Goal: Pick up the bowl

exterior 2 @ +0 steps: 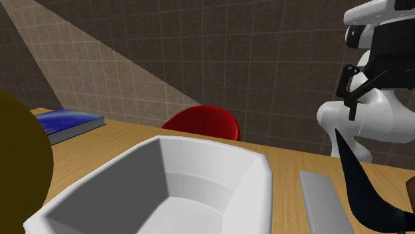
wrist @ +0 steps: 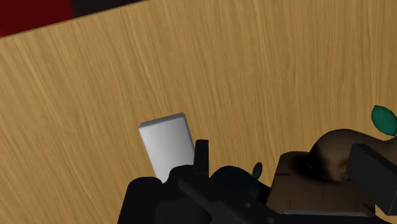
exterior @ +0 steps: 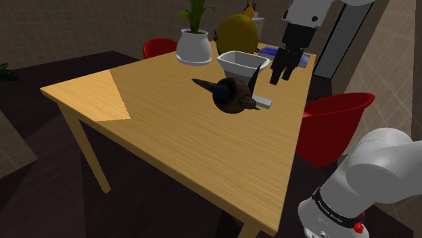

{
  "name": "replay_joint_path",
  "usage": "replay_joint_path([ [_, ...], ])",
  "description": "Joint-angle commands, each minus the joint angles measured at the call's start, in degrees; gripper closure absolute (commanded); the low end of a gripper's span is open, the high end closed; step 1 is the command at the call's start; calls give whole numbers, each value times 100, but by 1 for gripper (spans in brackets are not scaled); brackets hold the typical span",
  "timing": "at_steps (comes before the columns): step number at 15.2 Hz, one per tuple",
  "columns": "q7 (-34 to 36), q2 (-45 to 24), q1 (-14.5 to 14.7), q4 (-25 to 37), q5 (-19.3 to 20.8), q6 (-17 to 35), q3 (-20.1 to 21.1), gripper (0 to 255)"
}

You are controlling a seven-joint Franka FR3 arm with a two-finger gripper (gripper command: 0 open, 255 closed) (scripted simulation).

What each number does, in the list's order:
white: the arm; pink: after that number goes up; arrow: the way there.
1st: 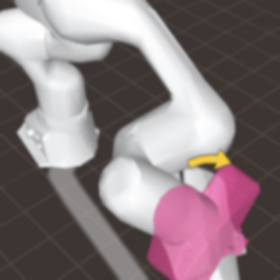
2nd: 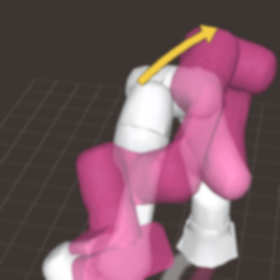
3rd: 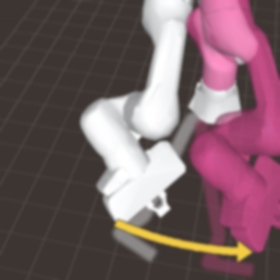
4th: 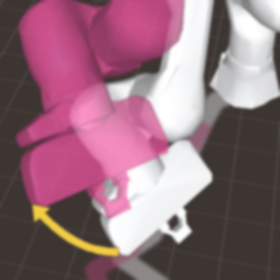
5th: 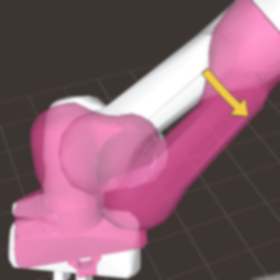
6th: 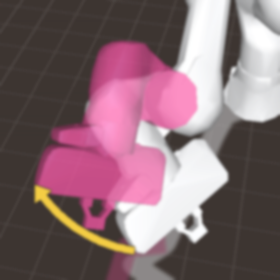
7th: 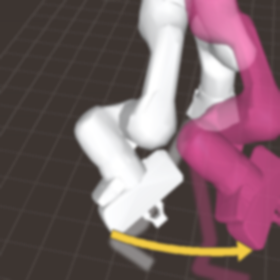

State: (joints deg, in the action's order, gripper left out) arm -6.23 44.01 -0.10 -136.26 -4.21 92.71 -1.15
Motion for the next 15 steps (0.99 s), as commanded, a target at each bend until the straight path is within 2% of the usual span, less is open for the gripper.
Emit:
replay_joint_path([
  [1,0,0,0,0,0,0,0,0],
  [8,-493,-1410,-53,837,585,729,-47,0],
  [15,-846,-2806,-106,1973,1130,1194,-36,0],
])
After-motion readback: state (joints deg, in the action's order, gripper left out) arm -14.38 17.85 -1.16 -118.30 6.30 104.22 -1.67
